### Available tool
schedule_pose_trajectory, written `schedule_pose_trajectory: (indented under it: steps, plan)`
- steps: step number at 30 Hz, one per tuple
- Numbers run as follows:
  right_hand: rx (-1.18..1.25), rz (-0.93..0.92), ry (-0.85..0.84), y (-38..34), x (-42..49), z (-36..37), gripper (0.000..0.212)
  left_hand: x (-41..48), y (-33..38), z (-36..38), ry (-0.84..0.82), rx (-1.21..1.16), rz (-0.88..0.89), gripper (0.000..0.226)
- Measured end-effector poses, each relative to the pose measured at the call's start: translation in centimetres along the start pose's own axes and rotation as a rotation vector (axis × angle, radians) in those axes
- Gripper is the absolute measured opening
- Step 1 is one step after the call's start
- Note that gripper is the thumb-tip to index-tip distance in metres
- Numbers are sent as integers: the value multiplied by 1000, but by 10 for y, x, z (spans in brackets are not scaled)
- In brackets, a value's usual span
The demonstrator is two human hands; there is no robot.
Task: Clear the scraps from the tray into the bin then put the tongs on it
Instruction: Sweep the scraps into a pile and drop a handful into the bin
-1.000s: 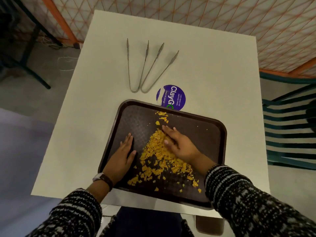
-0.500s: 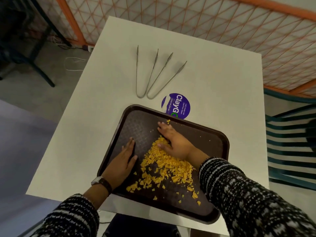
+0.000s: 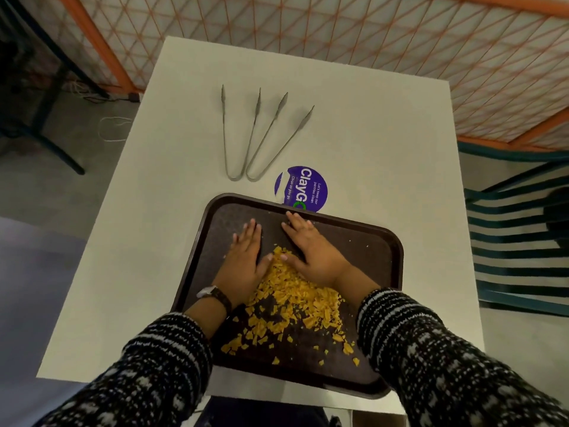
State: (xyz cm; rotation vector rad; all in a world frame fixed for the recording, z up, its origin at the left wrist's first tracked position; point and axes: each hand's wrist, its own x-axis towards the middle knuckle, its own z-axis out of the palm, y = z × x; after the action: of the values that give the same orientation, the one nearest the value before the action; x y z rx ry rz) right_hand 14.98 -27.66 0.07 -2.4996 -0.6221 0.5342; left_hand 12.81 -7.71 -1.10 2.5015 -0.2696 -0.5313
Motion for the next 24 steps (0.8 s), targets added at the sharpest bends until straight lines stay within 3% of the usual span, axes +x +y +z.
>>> schedule_pose_trajectory:
  steps: [6, 9, 13, 16, 19, 24]
  plan:
    - [164, 38, 21, -7, 1, 14, 82, 2, 6, 15, -39, 40, 78, 94]
    - [431, 63, 109, -18, -20, 20, 60, -12, 11, 20, -149, -69, 186, 69]
    - [581, 199, 362, -10, -48, 14, 58, -28, 9, 13, -166, -150, 216, 57]
    - [524, 279, 516, 13, -69, 5, 53, -29, 1, -1, -30, -235, 125, 63]
    - [345, 450, 596, 41, -90, 7, 63, -21, -20, -14, 111, -147, 8, 68]
    - [136, 600, 466, 50, -91, 23, 76, -9, -37, -15, 113, 102, -110, 84]
